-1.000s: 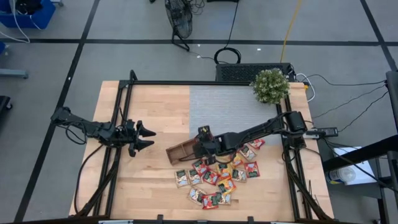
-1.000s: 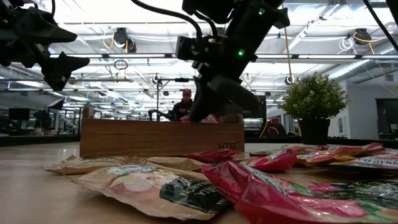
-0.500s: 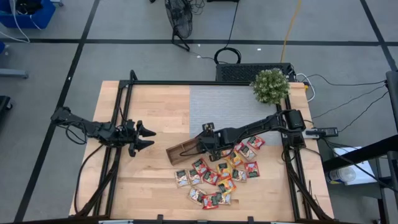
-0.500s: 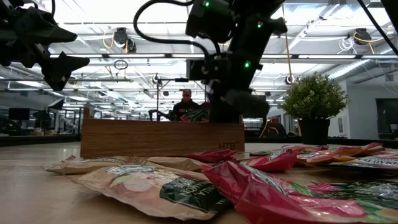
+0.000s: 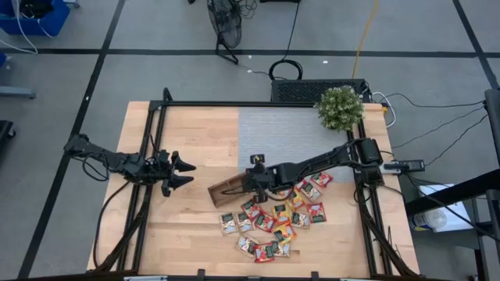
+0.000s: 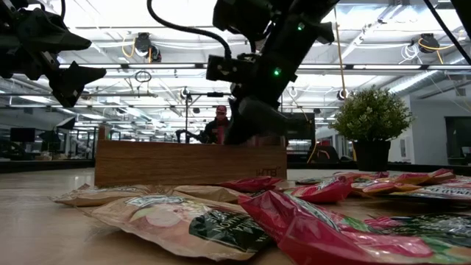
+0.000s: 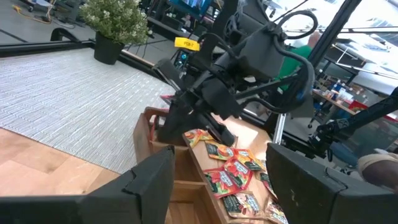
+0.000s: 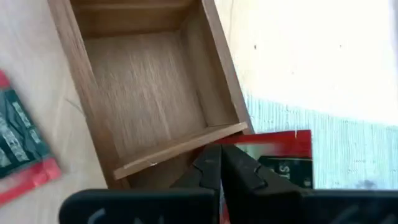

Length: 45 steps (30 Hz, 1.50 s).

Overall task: Pick & Place Tea
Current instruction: Put the red tea bag into the right section of the wooden organizer

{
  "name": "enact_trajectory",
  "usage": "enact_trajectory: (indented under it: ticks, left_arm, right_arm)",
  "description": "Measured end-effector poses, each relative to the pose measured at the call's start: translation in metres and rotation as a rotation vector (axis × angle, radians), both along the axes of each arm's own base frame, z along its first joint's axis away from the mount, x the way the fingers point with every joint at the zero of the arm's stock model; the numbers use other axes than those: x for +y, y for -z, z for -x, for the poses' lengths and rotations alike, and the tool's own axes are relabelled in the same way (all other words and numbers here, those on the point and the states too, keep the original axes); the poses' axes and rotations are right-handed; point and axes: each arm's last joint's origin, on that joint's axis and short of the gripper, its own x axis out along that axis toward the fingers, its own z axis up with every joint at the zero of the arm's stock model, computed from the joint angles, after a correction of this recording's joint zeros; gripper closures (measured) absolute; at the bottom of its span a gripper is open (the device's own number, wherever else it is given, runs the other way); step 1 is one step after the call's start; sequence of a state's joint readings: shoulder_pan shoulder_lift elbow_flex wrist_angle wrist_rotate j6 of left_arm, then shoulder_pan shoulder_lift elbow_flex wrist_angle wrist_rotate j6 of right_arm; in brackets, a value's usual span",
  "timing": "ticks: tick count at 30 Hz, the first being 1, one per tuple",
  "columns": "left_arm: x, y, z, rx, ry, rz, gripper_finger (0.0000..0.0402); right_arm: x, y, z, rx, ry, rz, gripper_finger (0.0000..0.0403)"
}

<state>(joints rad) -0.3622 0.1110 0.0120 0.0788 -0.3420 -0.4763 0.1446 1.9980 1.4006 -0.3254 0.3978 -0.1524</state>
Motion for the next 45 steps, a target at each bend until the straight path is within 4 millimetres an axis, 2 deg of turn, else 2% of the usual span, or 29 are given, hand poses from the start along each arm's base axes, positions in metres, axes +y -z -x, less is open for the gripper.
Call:
enact_trajectory:
  ticks: [8, 12, 14, 19, 22, 25, 30, 40, 45]
  left_arm:
    - [0.000, 0.000, 0.000, 0.000, 0.000, 0.000, 0.0151]
    - [0.000, 0.000, 0.000, 0.000, 0.000, 0.000, 0.0151]
    - [0.000, 0.000, 0.000, 0.000, 0.000, 0.000, 0.0151]
    - [0.000, 0.000, 0.000, 0.000, 0.000, 0.000, 0.0151]
    - [0.000, 0.000, 0.000, 0.000, 0.000, 0.000, 0.0151]
    - [0.000, 0.000, 0.000, 0.000, 0.000, 0.000, 0.0151]
    - [0.000, 0.000, 0.000, -0.002, 0.001, 0.000, 0.0151]
    - [0.000, 0.000, 0.000, -0.004, 0.001, 0.001, 0.0151]
    - [0.000, 0.000, 0.000, -0.003, 0.001, 0.001, 0.0151]
  right_arm:
    - [0.001, -0.002, 0.003, 0.015, 0.011, 0.022, 0.0403]
    - [0.005, -0.012, 0.005, -0.017, 0.016, 0.091, 0.0403]
    - [0.012, -0.018, 0.005, -0.035, -0.038, 0.093, 0.0403]
    - [0.032, -0.016, 0.006, 0.003, -0.307, -0.127, 0.0403]
    - [0.038, -0.005, 0.001, -0.003, -0.363, -0.192, 0.0403]
    - [0.041, 0.007, -0.005, -0.026, -0.371, -0.192, 0.0403]
    - [0.046, 0.014, -0.012, -0.071, -0.396, -0.214, 0.0403]
    - [0.035, 0.008, -0.021, -0.182, -0.264, -0.102, 0.0403]
    - [0.028, 0.001, -0.027, -0.281, -0.202, -0.121, 0.0403]
